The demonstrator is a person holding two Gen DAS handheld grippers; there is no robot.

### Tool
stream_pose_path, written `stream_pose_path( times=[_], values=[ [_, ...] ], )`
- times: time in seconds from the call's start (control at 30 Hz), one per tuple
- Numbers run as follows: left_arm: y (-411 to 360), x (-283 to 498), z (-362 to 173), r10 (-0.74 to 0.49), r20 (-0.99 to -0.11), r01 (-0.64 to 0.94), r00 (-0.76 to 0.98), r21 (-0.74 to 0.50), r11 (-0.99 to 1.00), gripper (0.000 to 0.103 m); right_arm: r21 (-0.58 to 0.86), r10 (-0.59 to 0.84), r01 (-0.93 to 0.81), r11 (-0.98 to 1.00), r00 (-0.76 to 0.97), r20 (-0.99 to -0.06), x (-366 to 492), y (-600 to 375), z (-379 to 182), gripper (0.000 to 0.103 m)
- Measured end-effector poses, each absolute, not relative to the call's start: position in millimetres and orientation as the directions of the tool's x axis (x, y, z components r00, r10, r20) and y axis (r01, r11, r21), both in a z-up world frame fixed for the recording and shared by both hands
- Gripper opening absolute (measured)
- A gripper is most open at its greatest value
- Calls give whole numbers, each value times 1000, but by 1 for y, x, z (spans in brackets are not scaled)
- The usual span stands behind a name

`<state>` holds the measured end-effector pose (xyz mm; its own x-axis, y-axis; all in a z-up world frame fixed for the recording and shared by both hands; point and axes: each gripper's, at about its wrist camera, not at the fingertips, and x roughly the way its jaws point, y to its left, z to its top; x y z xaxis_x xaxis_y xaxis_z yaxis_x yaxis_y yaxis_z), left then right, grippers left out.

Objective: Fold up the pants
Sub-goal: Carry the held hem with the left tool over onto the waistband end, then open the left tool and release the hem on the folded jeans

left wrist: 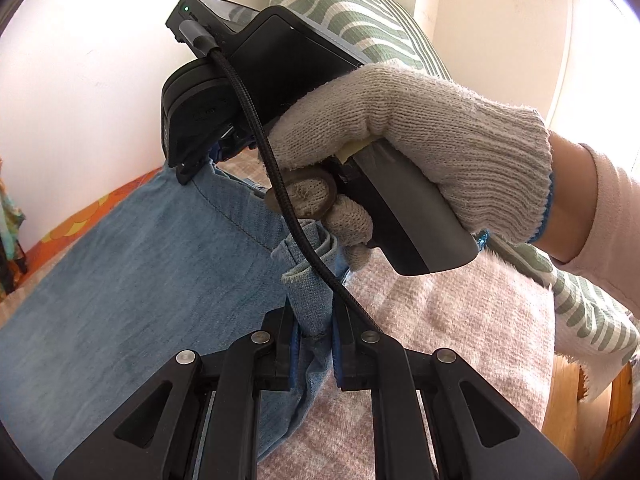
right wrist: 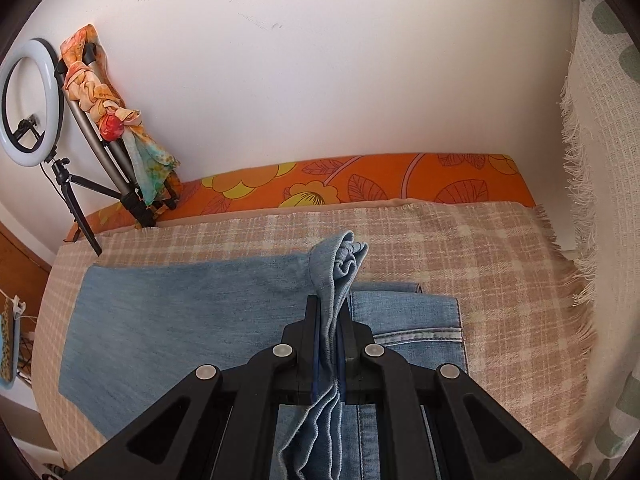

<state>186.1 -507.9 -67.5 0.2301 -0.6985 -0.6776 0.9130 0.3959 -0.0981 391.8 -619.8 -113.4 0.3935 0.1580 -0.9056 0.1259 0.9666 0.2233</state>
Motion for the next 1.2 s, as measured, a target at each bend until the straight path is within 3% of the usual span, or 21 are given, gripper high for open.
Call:
stream_pose_path(
  times=[0.33, 0.43, 0.5, 0.63, 0.97, 1.0, 1.07, 1.2],
  values=[
    [-515, 205, -86, -670, -714, 914, 202, -107, 390, 11, 245, 182, 143, 959, 350, -919, 390, -633, -148, 5],
    [-518, 205, -85, -667, -722, 917, 182, -120, 381, 15, 216, 158, 142, 966, 338, -928, 391, -635, -152, 12],
    [-522, 201, -84, -664, -727, 922, 175, -114, 369, 19, 182, 122, 149, 972, 342, -932, 390, -638, -149, 23],
    [-521, 187, -83, -672, -723, 934, 159, -112, 341, 26, 169, 89, 188, 968, 371, -924, 383, -652, -136, 26],
    [-461, 196, -55, -662, -714, 906, 228, -94, 414, 26, 222, 126, 170, 960, 448, -885, 360, -635, -101, 29],
    [-453, 199, -53, -654, -715, 899, 246, -83, 430, 27, 228, 132, 163, 960, 454, -881, 358, -630, -99, 32],
    [-432, 204, -49, -643, -716, 883, 271, -80, 462, 39, 244, 153, 145, 959, 461, -874, 355, -616, -94, 33],
    [-385, 220, -38, -602, -717, 839, 352, -44, 542, 40, 288, 218, 80, 954, 471, -855, 352, -580, -83, 33]
  ],
)
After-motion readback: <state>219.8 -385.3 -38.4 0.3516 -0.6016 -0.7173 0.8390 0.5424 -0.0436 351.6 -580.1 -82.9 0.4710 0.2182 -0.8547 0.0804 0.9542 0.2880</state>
